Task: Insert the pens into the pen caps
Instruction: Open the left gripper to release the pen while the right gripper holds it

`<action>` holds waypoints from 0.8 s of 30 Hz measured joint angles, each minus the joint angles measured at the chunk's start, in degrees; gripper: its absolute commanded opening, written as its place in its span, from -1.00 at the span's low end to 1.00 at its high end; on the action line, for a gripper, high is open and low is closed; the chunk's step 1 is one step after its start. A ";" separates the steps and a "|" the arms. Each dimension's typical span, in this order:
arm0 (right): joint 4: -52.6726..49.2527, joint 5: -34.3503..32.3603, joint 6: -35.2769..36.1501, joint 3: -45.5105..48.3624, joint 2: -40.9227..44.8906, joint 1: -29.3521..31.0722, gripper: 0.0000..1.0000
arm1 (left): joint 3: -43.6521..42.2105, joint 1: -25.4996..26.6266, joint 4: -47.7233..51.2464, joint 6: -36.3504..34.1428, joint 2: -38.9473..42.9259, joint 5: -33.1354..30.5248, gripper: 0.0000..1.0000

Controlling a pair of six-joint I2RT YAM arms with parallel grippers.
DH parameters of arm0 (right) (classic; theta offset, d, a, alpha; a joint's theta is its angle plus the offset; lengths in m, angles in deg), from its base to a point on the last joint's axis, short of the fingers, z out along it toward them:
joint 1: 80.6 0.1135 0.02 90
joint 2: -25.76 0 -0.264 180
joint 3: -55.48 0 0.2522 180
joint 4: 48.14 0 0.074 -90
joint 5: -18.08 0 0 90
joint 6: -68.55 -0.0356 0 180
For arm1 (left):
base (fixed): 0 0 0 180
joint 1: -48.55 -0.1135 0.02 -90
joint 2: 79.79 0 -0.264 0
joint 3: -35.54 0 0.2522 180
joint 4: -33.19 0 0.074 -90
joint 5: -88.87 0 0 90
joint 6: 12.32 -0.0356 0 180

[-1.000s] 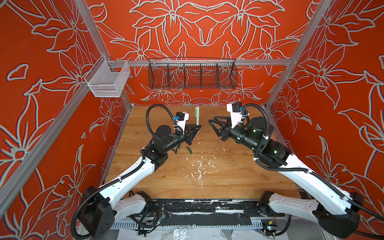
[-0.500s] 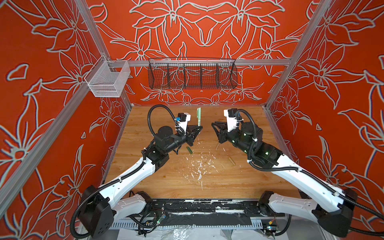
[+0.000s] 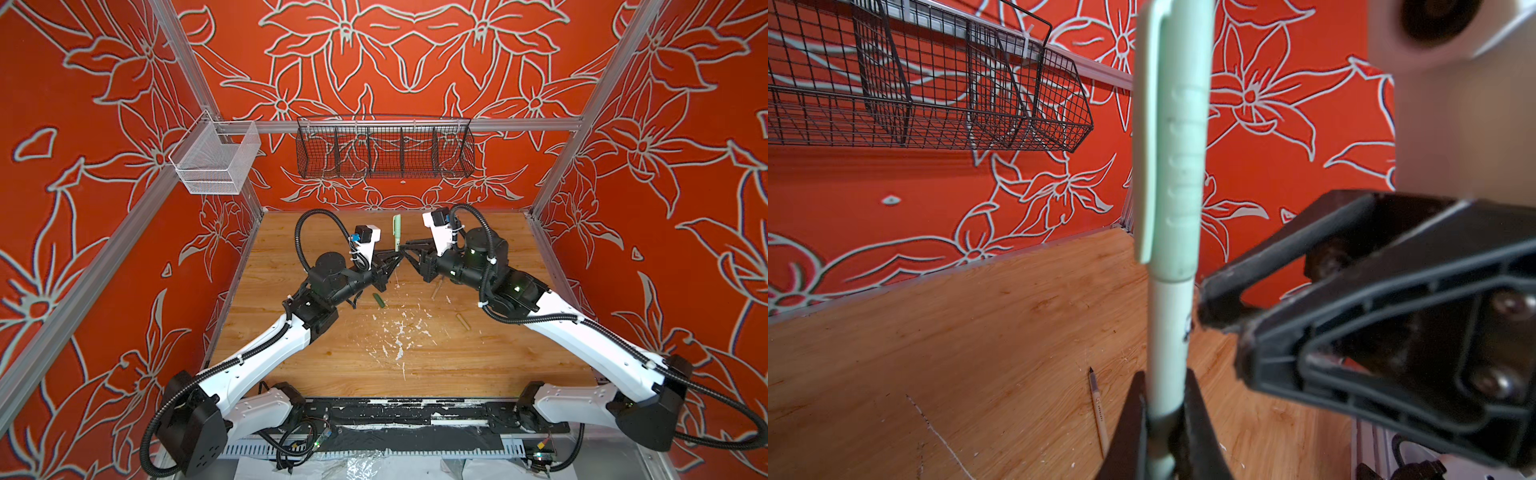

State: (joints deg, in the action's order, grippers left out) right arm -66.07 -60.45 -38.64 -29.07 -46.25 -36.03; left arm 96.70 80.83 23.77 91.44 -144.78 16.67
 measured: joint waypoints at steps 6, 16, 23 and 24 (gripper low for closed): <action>0.50 1.68 0.04 -1.81 -2.29 0.00 -0.52 | 0.00 0.00 0.00 -0.28 0.00 -0.09 -1.00; 1.86 1.86 -0.04 -1.81 -4.33 -0.15 -0.53 | 0.00 0.00 0.13 -0.31 0.00 -0.15 -1.00; 3.13 1.27 -0.22 -1.81 -5.01 -0.24 -0.96 | 0.00 0.00 0.17 -0.26 0.00 -0.44 -1.00; 3.32 1.36 -0.15 -1.81 -5.05 -0.24 -0.99 | 0.00 0.00 0.15 -0.26 0.00 -0.55 -1.00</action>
State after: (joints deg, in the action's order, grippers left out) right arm -62.75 -59.10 -38.79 -30.88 -51.29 -36.27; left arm 96.70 80.83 23.93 91.18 -144.78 16.13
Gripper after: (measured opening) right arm 0.142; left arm 0.096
